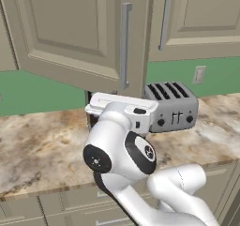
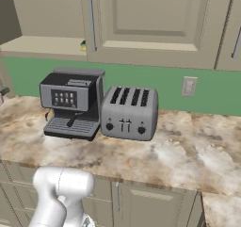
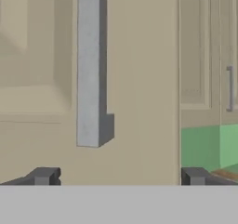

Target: Pick up the sponge and sponge from the sink, and place them back in the cabinet, and close the cabinet doors.

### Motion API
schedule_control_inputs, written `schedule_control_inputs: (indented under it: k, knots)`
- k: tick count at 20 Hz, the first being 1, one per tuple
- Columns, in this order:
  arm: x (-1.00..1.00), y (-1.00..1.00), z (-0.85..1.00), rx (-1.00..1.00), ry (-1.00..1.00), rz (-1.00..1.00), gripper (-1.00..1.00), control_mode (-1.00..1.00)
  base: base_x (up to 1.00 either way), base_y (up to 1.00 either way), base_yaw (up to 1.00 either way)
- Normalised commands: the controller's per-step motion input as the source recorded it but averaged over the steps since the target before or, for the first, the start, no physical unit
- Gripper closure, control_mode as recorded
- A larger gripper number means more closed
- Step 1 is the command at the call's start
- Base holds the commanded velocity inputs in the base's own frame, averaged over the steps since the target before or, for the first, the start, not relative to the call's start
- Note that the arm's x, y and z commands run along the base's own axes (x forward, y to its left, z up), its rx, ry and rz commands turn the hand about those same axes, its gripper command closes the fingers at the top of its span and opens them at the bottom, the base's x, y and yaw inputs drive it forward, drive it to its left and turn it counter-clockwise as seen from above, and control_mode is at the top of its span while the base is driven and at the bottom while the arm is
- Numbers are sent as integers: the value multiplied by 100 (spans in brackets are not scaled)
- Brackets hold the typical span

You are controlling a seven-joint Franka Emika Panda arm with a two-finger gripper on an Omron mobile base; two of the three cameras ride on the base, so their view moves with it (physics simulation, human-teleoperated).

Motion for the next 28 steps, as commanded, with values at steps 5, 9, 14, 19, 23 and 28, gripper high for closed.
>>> schedule_control_inputs:
  k: [5,9,14,19,23,28]
  knots:
    - [54,0,0,0,0,2,-100,-100,0,0,0]
    - [51,0,0,0,0,0,-100,-100,0,0,0]
    - [42,0,0,0,0,0,-100,-100,0,0,0]
    - [32,0,0,0,0,0,-100,-100,0,0,0]
    - [32,0,0,0,0,0,-100,-100,0,0,0]
    - [28,0,0,0,0,-2,-100,-100,0,0,0]
